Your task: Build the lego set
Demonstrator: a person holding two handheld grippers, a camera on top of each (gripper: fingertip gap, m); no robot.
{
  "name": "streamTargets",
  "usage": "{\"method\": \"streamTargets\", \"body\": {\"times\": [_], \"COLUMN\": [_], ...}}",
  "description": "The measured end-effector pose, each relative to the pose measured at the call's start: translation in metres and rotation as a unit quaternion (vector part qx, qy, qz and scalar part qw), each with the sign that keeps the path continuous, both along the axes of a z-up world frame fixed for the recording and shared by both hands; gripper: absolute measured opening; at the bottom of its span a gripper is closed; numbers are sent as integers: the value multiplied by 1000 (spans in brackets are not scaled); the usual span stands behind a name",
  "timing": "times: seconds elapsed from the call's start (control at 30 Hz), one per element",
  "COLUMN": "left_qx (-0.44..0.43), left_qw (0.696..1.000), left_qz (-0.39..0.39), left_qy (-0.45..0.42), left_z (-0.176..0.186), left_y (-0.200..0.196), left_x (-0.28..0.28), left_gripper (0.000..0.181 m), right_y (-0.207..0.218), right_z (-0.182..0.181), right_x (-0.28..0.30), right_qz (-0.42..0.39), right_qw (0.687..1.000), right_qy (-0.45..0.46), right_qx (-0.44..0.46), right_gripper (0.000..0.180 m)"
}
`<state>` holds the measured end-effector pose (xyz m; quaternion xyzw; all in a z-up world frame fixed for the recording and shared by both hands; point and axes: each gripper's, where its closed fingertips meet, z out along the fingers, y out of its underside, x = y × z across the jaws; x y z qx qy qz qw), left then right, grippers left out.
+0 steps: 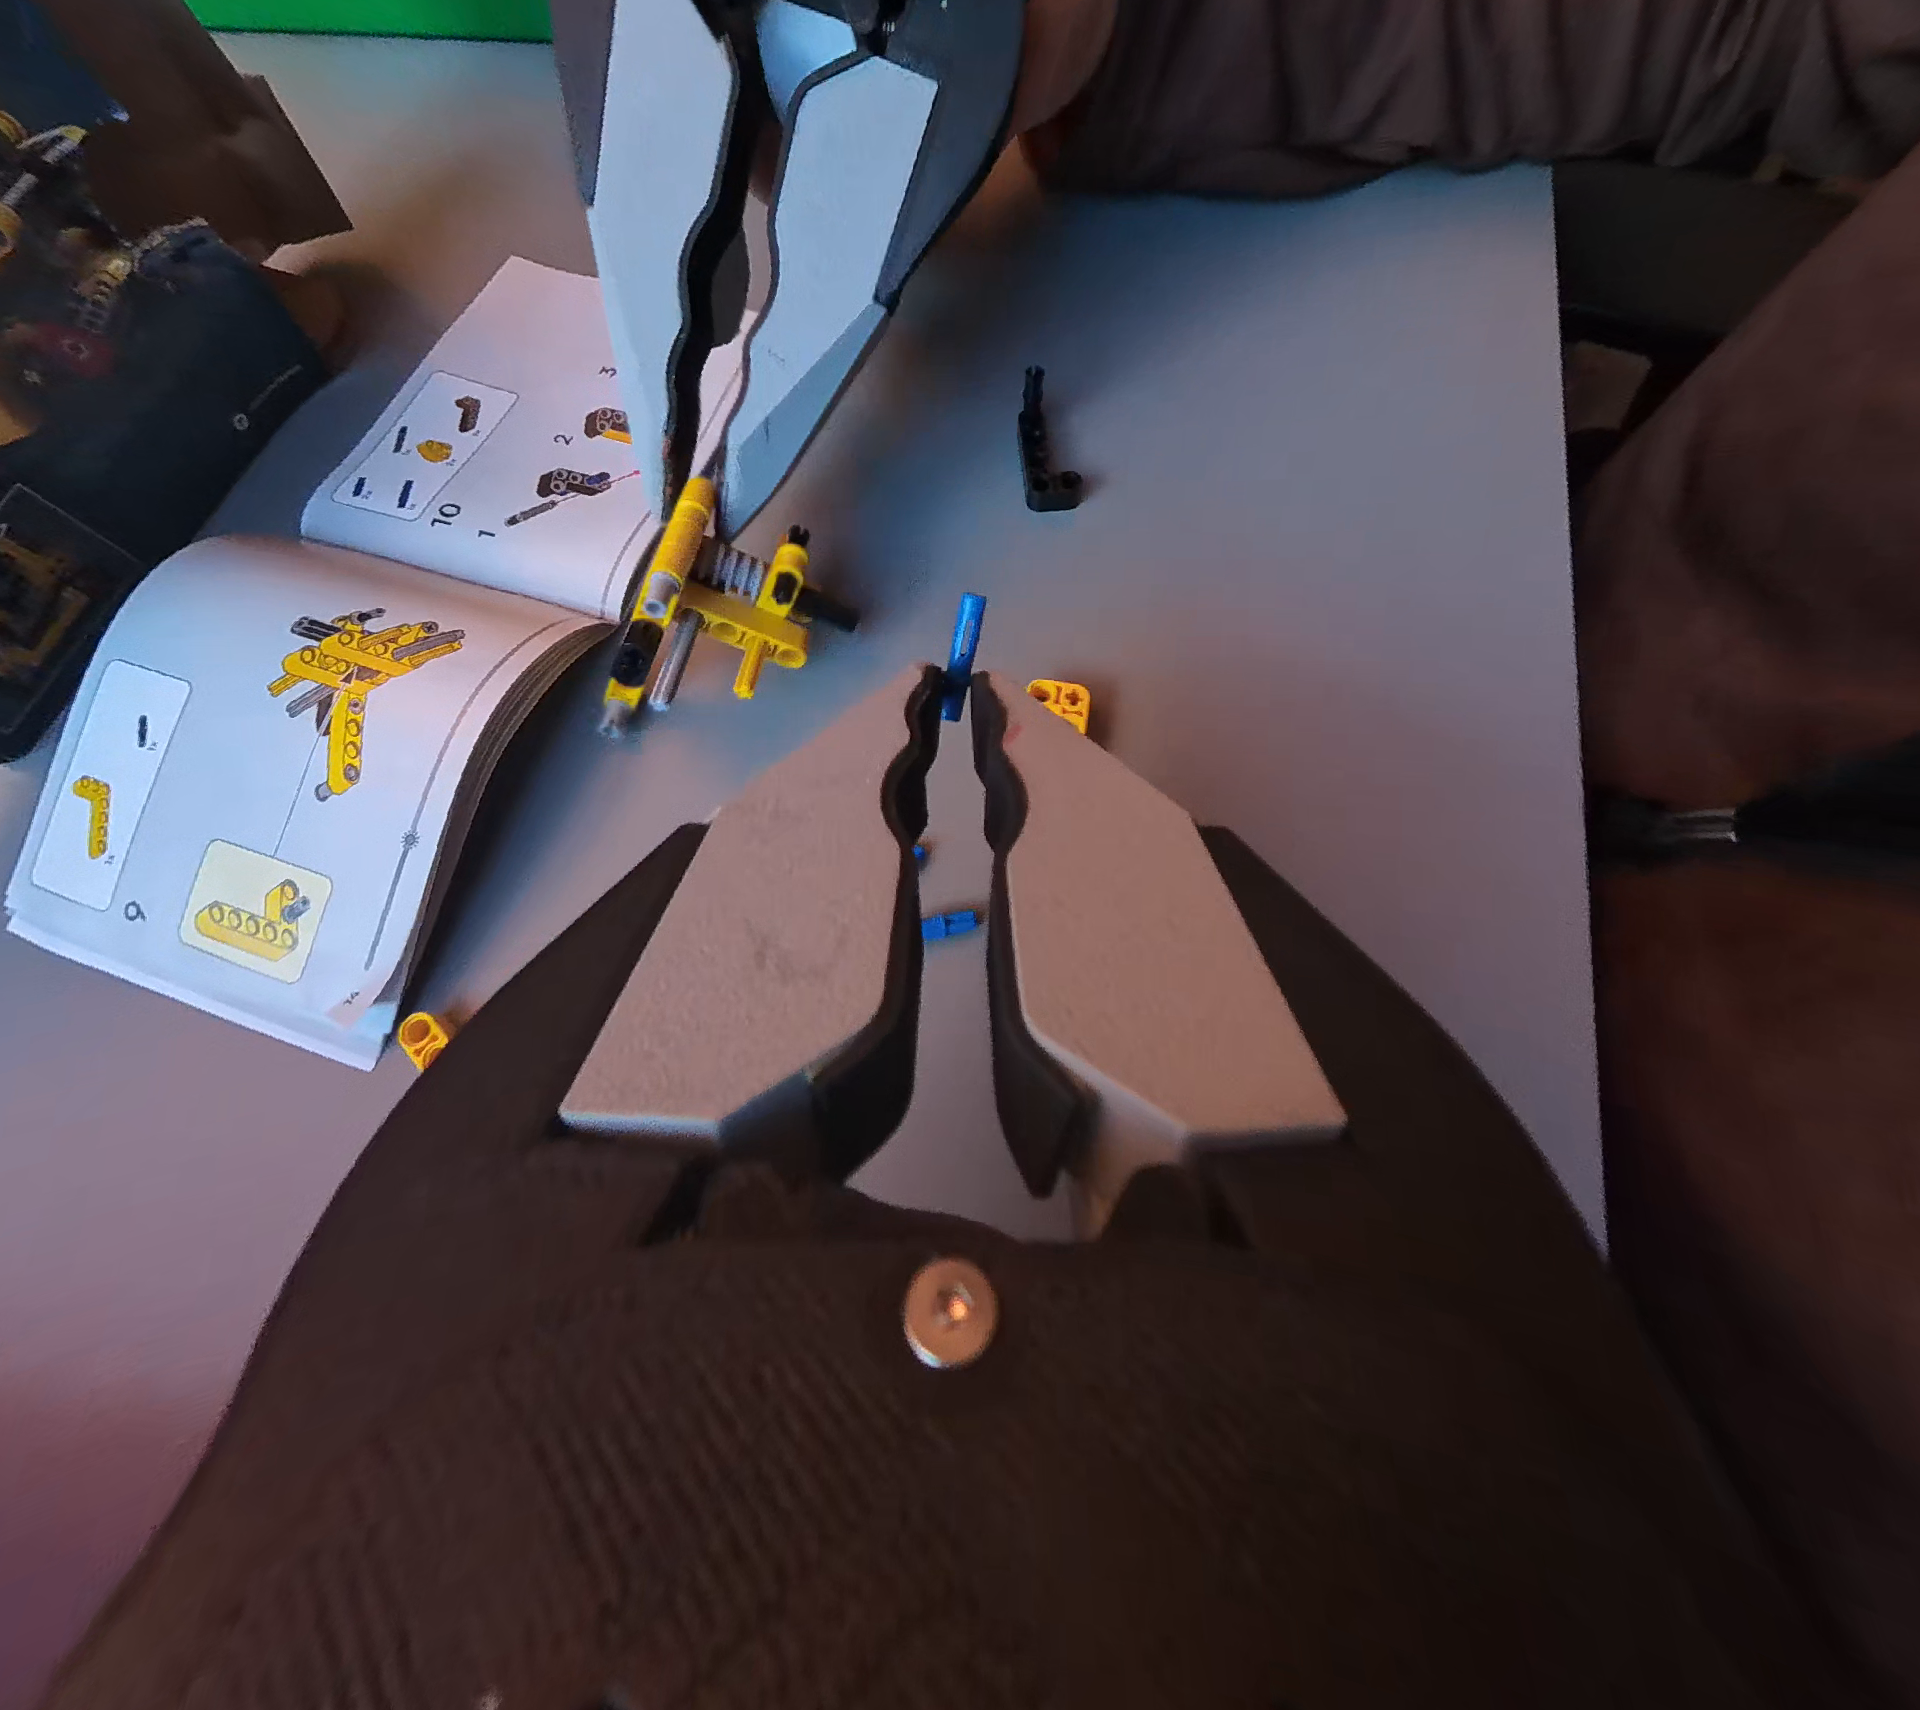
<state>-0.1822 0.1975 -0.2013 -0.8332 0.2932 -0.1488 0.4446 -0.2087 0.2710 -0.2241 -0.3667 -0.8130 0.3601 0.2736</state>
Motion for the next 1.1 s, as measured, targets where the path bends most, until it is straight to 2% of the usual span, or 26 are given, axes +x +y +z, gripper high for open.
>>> {"method": "streamTargets", "body": {"times": [0.43, 0.57, 0.73, 0.87, 1.0, 1.1], "left_qx": [-9, -13, -13, -15, -17, -17], "left_qw": [1000, 1000, 1000, 1000, 1000, 1000], "left_qz": [7, 8, 8, 11, 13, 13], "left_qy": [-4, -5, -2, -1, 0, 1], "left_z": [-2, -4, -4, -5, -6, -7], "left_y": [1, 1, 2, 2, 2, 2], "left_x": [-3, -3, -3, -4, -6, -6], "left_gripper": [2, 2, 2, 2, 2, 2], "right_y": [2, 7, 1, 4, 3, 6], "right_z": [18, 9, 8, -1, 6, 5], "right_x": [2, 4, 6, 8, 10, 12], "right_qz": [-14, -37, -40, -58, -54, -53], "right_qw": [995, 985, 955, 947, 933, 941], "right_qy": [1, -68, -129, -163, -173, -164], "right_qx": [-103, -157, -262, -272, -309, -292], "right_gripper": [4, 4, 4, 4, 4, 4]}}
